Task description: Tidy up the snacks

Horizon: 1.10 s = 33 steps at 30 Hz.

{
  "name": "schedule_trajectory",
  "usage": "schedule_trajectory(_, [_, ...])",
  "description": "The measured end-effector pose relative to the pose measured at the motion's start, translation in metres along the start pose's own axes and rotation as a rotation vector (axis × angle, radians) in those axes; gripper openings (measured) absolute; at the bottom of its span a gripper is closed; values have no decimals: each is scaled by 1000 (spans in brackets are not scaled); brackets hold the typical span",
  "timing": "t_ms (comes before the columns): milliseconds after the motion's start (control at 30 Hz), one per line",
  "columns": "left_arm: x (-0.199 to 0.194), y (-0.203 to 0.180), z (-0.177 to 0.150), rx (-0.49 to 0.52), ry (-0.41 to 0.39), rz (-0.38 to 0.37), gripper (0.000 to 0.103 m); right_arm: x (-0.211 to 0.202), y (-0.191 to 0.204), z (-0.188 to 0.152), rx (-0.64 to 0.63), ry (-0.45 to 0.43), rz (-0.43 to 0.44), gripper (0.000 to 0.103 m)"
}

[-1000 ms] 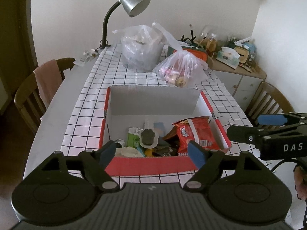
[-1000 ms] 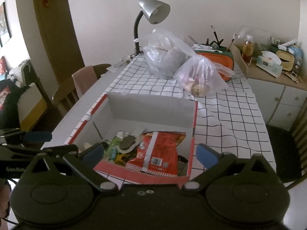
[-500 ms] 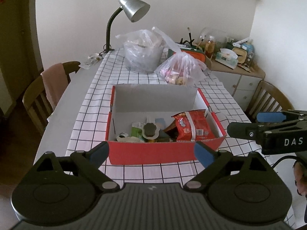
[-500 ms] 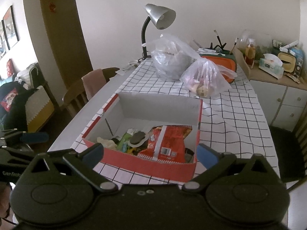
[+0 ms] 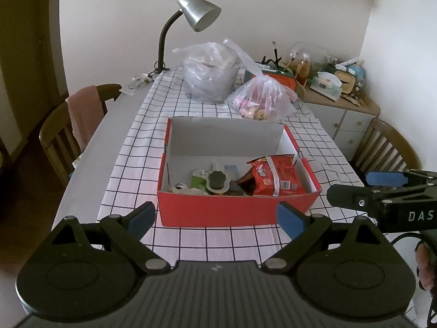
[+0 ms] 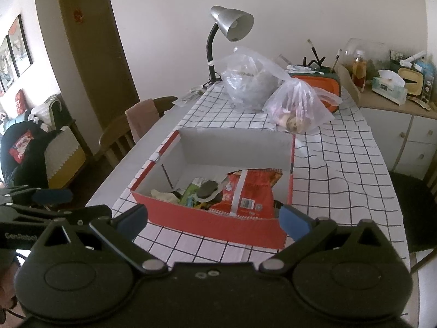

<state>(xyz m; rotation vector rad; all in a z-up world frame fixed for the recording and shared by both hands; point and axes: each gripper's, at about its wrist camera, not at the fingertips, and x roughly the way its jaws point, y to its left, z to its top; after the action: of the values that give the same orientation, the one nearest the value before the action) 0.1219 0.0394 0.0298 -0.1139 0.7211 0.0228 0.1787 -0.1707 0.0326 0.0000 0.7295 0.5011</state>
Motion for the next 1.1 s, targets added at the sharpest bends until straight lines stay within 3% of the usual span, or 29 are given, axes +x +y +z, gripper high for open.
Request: schedule_trajectory(1100, [0,-7,-2,0,3,-4,96,-4,-7,-8,31,3,-11,103])
